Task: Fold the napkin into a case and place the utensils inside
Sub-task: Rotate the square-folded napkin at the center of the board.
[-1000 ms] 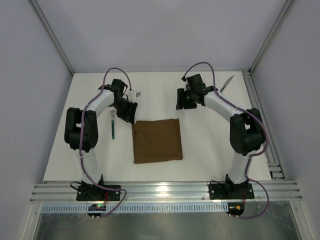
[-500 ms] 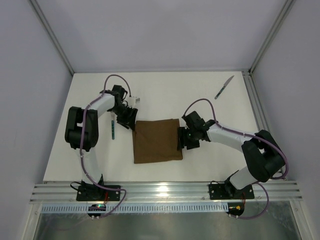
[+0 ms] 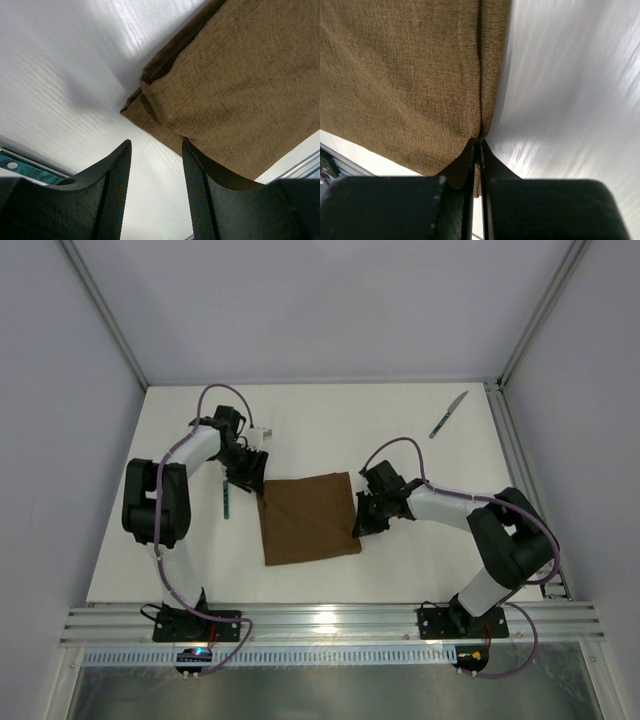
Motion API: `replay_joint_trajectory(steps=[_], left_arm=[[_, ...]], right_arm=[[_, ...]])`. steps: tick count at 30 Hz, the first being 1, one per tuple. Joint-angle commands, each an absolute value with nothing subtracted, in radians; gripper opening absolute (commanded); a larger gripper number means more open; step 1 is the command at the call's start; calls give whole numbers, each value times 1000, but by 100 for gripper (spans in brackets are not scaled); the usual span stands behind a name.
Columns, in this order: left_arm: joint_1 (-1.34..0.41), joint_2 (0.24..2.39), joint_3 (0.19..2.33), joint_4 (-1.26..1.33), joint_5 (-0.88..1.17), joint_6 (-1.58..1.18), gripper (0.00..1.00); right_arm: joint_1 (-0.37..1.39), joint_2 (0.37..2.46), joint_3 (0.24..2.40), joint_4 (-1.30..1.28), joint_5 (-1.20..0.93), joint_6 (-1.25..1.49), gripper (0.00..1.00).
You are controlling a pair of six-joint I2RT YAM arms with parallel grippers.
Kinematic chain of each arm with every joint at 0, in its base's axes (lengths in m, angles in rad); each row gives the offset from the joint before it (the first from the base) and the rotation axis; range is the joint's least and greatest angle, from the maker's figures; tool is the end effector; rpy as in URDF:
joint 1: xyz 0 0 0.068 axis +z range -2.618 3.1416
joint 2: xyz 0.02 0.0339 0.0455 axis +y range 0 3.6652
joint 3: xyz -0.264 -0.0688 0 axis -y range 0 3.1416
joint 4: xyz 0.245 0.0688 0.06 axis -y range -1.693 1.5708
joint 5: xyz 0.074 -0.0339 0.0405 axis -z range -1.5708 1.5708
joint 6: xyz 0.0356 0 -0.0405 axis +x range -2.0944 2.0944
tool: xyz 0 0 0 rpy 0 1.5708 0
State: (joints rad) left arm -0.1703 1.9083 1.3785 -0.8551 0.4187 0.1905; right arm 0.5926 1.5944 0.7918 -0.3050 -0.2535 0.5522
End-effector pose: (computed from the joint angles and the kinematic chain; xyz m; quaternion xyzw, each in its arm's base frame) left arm 0.3611 -0.0768 0.1859 0.1937 0.9547 -0.2060 0.0929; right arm 0.2340 0.1683 0.1459 -0.0485 0.9647 0.2268 0.1248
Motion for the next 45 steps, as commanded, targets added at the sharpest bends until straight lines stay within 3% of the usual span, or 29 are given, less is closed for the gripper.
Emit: replay_joint_trajectory(steps=[1, 8, 11, 13, 18, 23, 26, 30, 45], left_arm=[[-143, 1858, 1388, -865, 416, 198, 47], [-113, 1856, 1393, -833, 371, 180, 40], [-115, 1850, 1364, -827, 385, 161, 38], [-118, 1845, 1341, -818, 402, 146, 39], [-129, 1813, 1270, -660, 354, 52, 38], [-129, 1815, 1252, -612, 416, 8, 38], [-129, 1813, 1241, -600, 428, 8, 39], [-130, 1825, 1244, -600, 446, -26, 39], [-130, 1910, 1230, -595, 434, -8, 36]], right_arm=[[522, 1667, 857, -281, -219, 493, 4], [370, 1836, 1200, -380, -241, 335, 4], [354, 1913, 1291, -449, -238, 261, 22], [354, 1893, 1331, -497, -184, 232, 41], [411, 1657, 1223, -497, 36, 250, 50], [732, 1494, 1106, -338, 186, 281, 47], [857, 1535, 1112, -272, 176, 317, 35], [958, 1682, 1186, -258, 170, 322, 33], [1028, 1873, 1262, -258, 143, 330, 31]])
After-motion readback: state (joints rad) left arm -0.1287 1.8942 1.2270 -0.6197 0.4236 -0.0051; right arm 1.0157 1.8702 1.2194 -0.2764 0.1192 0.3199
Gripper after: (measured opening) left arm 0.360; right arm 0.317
